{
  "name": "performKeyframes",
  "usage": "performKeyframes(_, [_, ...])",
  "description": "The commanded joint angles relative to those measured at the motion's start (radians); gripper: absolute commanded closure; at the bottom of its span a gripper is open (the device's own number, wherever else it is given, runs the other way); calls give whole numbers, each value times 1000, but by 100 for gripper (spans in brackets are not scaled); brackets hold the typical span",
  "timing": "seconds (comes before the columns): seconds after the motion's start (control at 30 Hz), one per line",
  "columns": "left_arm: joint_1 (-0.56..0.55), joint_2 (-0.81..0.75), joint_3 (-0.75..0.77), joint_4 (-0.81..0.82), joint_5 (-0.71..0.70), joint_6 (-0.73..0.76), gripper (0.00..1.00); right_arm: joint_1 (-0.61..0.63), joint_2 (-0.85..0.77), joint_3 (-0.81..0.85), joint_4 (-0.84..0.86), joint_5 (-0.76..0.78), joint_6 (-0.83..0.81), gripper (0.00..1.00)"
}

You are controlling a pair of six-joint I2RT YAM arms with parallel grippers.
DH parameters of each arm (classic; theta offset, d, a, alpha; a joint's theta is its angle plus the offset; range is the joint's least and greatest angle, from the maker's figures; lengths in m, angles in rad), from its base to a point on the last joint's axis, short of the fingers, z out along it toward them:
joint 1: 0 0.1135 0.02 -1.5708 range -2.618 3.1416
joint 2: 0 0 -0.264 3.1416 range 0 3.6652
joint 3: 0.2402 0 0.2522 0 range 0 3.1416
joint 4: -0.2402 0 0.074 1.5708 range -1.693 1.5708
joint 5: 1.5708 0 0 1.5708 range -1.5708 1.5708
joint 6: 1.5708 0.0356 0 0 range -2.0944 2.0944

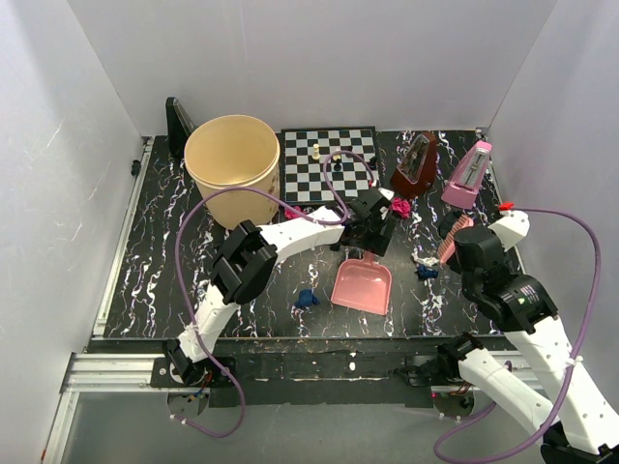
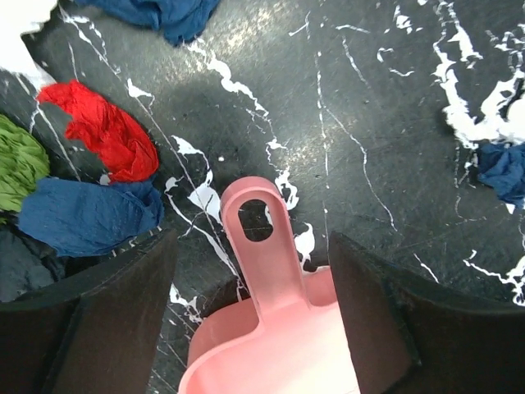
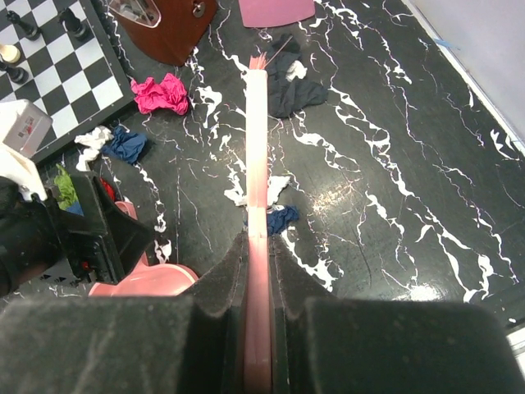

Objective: Sweep away the paper scraps from the table

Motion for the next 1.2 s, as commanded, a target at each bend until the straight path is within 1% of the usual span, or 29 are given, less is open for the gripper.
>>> performKeyframes(0.0, [-9,-9,37,-24,-36,-71,34,-3,0,-11,66,10,-12,99])
performKeyframes(0.07, [-9,-6,37,-18,-38,-74,53,-1,2,-14,72,4,-14,99])
performKeyframes(0.13, [-9,-16,41,-20,-52,-68,68,-1,2,-16,73,1,-14,99])
performKeyframes(0.17, [-7,-32,38,-20,-56,-65,73,-1,3,-14,73,-2,-16,99])
performKeyframes(0.2, [-7,-48,35,-20,-61,-65,76,-3,2,-14,73,-2,-17,99])
performKeyframes(0.37, [8,-197,-23,-27,-75,-74,80,-1,2,-25,87,-19,-19,99])
performKeyframes(0.43, [24,-264,-78,-26,-72,-93,80,-3,3,-33,104,-37,-22,99])
performKeyframes(0.53, [50,-390,-182,-23,-116,-132,80,-1,3,-44,139,-69,-38,99])
performKeyframes(0.63, [92,-513,-296,-9,-170,-221,80,-1,6,-48,158,-97,-51,99])
performKeyframes(0.67, [111,-553,-333,-11,-189,-272,81,-3,8,-48,165,-106,-58,99])
performKeyframes(0.7, [132,-588,-366,-17,-205,-324,85,-1,8,-50,171,-114,-62,99])
performKeyframes(0.73, [148,-617,-396,-17,-222,-381,92,-1,9,-51,174,-120,-62,99])
performKeyframes(0.8, [154,-673,-454,-20,-319,-502,97,-1,8,-54,187,-132,-66,99])
performKeyframes(0.9, [152,-740,-543,-55,-403,-777,100,-1,0,-56,196,-141,-71,99])
performKeyframes(0.97, [142,-754,-558,-206,-473,-1036,100,-1,-4,-59,199,-149,-71,99])
performKeyframes(1.0, [133,-733,-533,-331,-502,-1186,100,-1,-7,-60,201,-154,-71,99])
performKeyframes(1.07, [104,-667,-450,-559,-576,-1379,100,0,-17,-59,196,-163,-72,99])
performKeyframes(1.1, [91,-623,-390,-709,-607,-1507,100,-1,-23,-57,194,-165,-72,99])
performKeyframes(1.13, [80,-577,-337,-839,-618,-1612,100,-1,-27,-59,191,-166,-72,99])
performKeyframes(1.17, [76,-544,-304,-927,-619,-1707,100,0,-34,-59,190,-168,-74,99])
